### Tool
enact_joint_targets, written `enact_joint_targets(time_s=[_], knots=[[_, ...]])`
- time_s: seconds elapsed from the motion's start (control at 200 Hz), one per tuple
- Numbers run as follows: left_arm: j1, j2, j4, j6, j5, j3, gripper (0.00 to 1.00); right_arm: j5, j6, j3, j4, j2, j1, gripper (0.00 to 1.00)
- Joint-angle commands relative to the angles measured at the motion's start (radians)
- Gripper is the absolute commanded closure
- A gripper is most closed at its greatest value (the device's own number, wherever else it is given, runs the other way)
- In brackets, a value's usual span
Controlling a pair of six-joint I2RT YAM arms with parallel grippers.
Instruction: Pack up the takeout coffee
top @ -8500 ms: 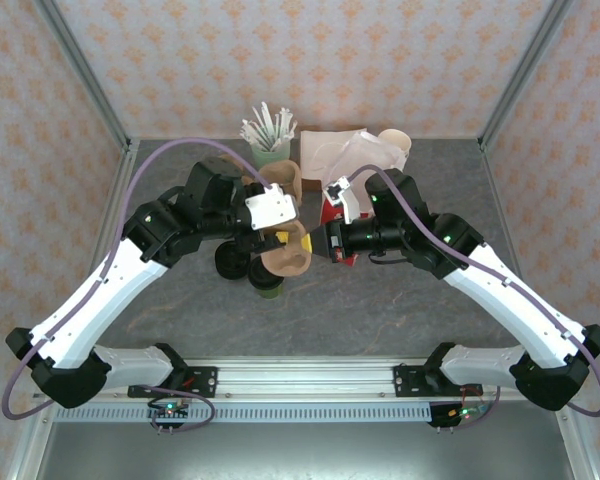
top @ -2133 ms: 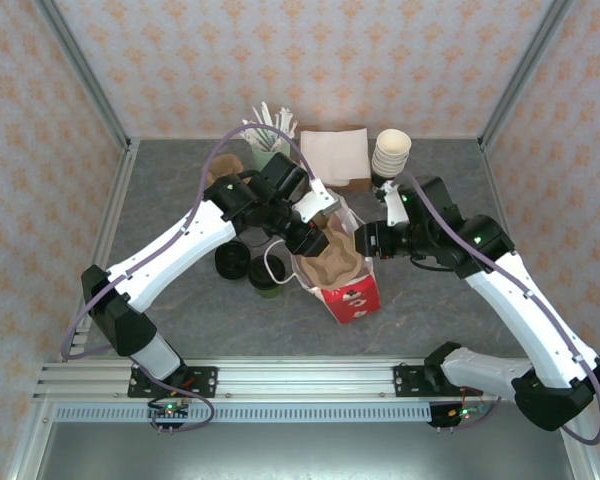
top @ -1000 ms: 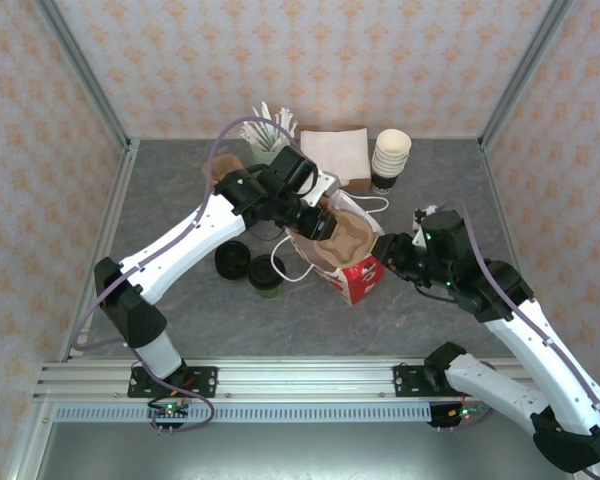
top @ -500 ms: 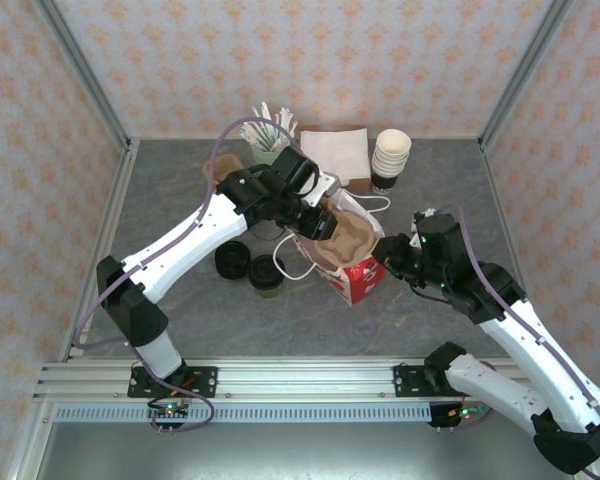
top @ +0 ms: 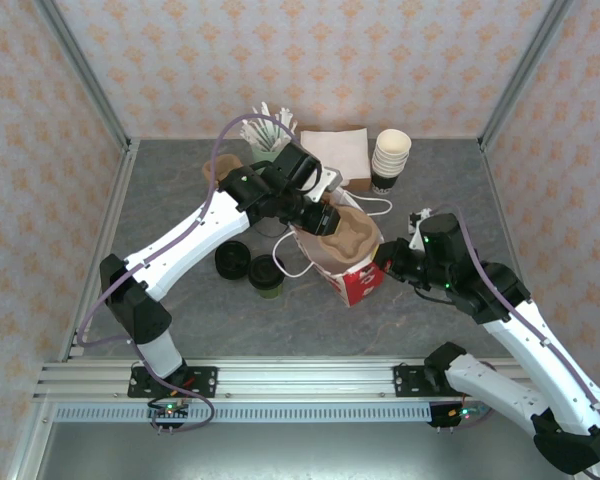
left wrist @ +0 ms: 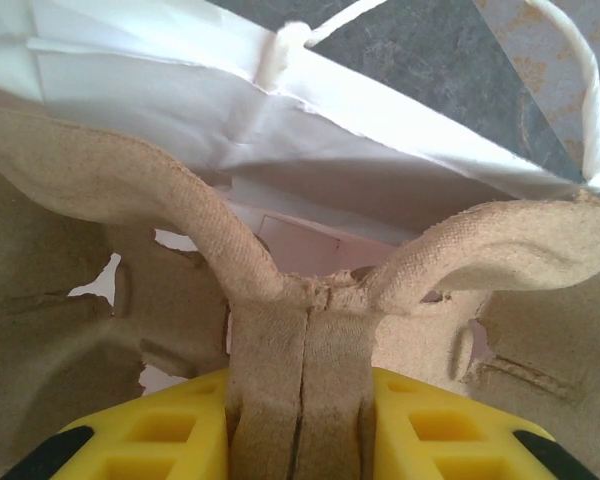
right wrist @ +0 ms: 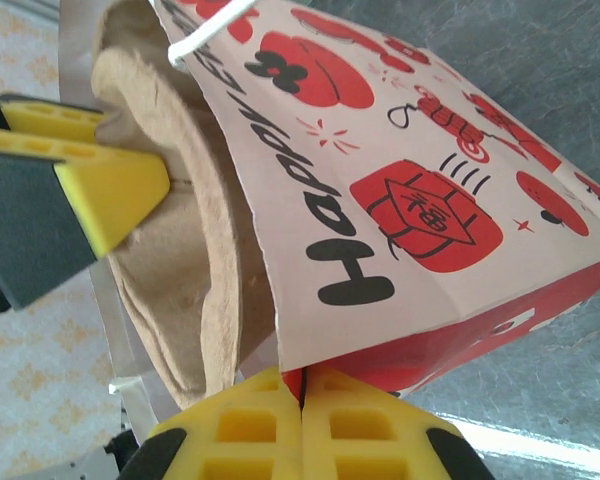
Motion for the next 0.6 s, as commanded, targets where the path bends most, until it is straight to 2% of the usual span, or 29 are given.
enact_joint_targets(time_s=[0.0, 0.3, 0.596], knots=[[0.009, 0.012, -0.002, -0.011, -0.031, 0.034, 0.68, -0.05, -0.066, 0.03, -0.057, -0.005, 0.007, 1.0], [0.002, 0.013, -0.065, 0.076, -0.045, 0.021, 0.68, -0.018, -0.05, 0.06, -0.079, -0.009, 0.008, 1.0], [-0.02, 0.022, -0.112, 0.169, -0.137, 0.022, 0.67, -0.022, 0.026, 0.06, -0.042, -0.012, 0.007, 1.0]])
